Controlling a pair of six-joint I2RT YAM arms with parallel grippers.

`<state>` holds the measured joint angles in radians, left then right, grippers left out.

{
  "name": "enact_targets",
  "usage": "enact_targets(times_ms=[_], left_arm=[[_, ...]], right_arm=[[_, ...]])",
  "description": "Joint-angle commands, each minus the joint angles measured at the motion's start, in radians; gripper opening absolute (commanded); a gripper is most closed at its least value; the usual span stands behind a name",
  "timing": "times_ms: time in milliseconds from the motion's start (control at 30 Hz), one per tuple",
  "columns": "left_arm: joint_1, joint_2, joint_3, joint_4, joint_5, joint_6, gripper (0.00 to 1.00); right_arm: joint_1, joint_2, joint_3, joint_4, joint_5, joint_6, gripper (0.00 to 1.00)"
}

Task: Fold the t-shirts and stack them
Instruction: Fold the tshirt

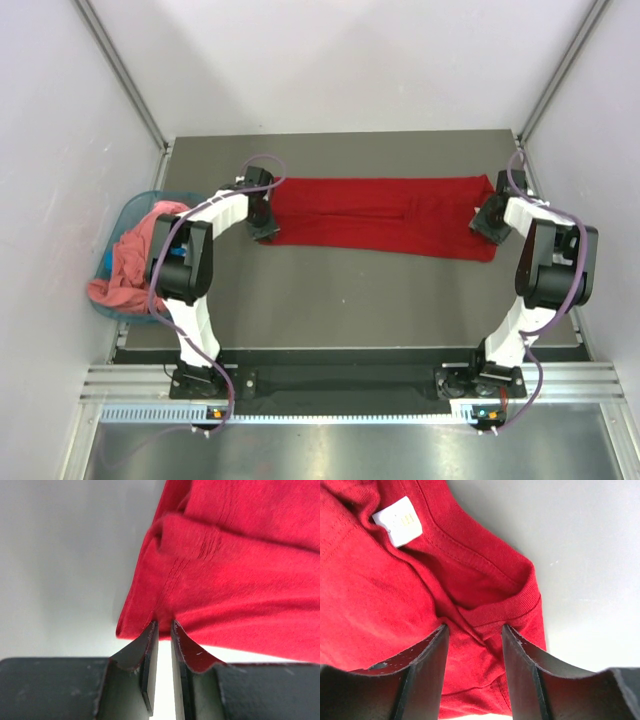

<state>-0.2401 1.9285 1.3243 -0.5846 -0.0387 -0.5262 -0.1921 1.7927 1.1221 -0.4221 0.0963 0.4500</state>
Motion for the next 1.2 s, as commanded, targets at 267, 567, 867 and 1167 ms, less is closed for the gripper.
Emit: enact_targets(times_ms=[267, 567, 867, 1167], left_arm=[[0.002, -0.092, 0.03, -0.115, -0.098, 0.026, 0.23], [0.002, -0.115, 0.136, -0.126, -0.056, 0.048, 0.25], [0.005, 0.041, 0.34, -0.084, 0.016, 0.133, 0.31], [0.028, 0.262, 0.564, -0.096, 0.105, 0.183, 0.35]], right_arm=[[-0.049, 0.088, 0.094, 0.005, 0.056, -0.08, 0.47], [-0.064, 0.188, 0.243, -0.033, 0.071, -0.143, 0.48], [-0.075, 0.35, 0.464, -0.092, 0.066, -0.165, 0.48], [-0.076, 0.483, 0.688, -0.119, -0.03, -0.177, 0.48]])
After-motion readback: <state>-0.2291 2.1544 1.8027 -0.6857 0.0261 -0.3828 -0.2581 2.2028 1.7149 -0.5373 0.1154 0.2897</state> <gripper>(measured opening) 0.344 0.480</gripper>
